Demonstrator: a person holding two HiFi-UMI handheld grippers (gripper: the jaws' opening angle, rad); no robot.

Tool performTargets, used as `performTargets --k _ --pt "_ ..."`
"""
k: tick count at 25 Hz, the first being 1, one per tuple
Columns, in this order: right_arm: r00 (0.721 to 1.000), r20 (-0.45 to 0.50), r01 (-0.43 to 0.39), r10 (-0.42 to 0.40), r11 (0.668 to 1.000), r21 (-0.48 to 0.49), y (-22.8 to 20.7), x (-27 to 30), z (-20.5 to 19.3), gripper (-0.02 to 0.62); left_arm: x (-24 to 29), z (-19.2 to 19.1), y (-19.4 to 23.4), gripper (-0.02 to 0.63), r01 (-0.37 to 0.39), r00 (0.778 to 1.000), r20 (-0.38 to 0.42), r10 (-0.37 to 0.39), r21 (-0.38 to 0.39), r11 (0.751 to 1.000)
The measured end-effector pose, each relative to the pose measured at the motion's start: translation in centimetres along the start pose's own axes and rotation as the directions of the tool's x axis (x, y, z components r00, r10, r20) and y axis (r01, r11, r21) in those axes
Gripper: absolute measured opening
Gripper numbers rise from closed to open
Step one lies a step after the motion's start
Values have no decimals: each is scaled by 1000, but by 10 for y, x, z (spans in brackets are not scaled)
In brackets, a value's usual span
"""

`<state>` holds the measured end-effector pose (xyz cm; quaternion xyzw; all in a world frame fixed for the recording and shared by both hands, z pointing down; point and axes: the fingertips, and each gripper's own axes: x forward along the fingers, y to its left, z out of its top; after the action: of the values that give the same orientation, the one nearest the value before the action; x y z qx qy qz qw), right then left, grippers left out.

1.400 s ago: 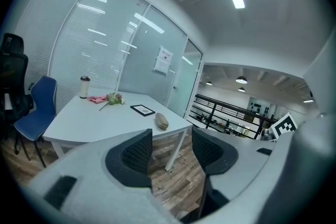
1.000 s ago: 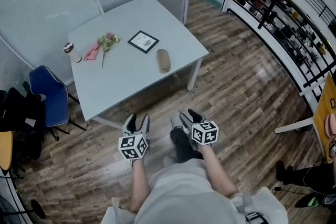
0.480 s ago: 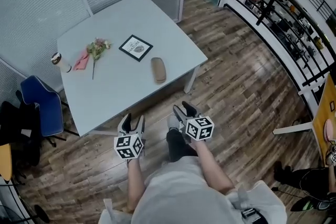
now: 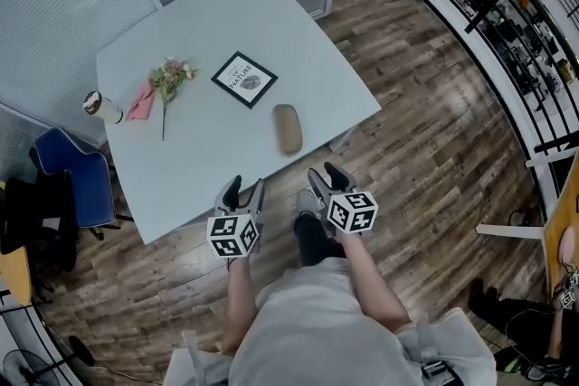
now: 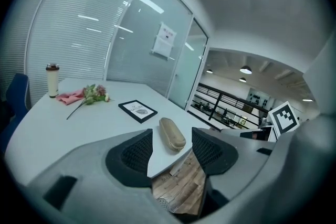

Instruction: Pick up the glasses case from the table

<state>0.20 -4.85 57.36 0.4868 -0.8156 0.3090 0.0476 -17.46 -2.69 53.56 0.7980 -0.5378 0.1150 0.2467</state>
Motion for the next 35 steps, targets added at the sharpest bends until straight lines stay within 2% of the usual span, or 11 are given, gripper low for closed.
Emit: performTargets --k 9,16,25,35 --pt "1000 -29 -6 6 1000 12 -34 71 40 198 78 33 7 216 21 999 -45 -21 7 1000" --pt "994 -106 -35 39 999 38 -51 117 39 199 115 41 15 216 7 997 -77 -7 -2 1000" --pt "974 -207 -76 92 994 85 -67 160 25 204 156 37 28 216 -26 991 -131 23 -22 999" --pt "948 -279 -118 153 983 137 -76 182 12 206 197 5 31 216 -46 972 -234 33 -51 998"
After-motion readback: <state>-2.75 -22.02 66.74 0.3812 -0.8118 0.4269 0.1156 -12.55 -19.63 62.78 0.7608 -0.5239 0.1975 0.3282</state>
